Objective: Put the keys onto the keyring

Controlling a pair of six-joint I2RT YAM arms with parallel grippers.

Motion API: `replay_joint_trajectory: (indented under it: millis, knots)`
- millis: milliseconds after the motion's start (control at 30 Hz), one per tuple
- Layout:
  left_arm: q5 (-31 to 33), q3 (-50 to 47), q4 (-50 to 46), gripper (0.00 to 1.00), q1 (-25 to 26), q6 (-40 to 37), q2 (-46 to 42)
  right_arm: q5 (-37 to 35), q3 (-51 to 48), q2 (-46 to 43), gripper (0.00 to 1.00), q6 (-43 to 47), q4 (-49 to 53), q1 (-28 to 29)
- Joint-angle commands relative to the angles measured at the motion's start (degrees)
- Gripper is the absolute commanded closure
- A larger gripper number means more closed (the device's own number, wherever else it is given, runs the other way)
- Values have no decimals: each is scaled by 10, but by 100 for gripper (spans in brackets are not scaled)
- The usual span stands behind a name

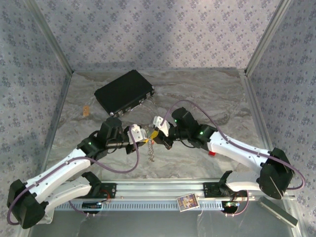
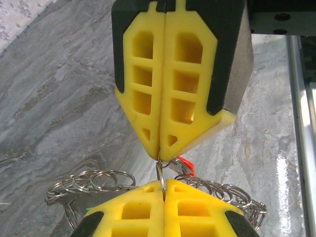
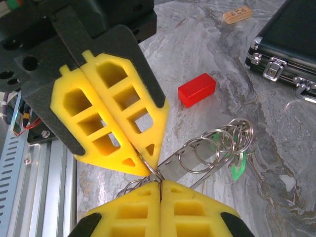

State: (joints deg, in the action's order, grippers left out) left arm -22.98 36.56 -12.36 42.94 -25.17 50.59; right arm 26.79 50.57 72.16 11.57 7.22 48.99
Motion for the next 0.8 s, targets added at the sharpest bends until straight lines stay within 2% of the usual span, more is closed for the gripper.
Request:
replay_joint_trajectory:
  millis: [0,233,367,467,767]
  knots:
    - [0,-1,43,100,14,-24,-17,-11,17,13,100,-21,-4,-6]
    - [13,-25,81,100,19,-25,-35,2,31,24,100,-27,13,-11]
    - [13,-34,92,100,19,-13,-33,11,26,10,72,-27,13,-18]
    - [7,-44,114,100,18,7,-31,18,19,-10,65,-11,19,-22]
    - [-39,-72,174,100,19,72,-24,-9,-18,-55,64,100,65,-28]
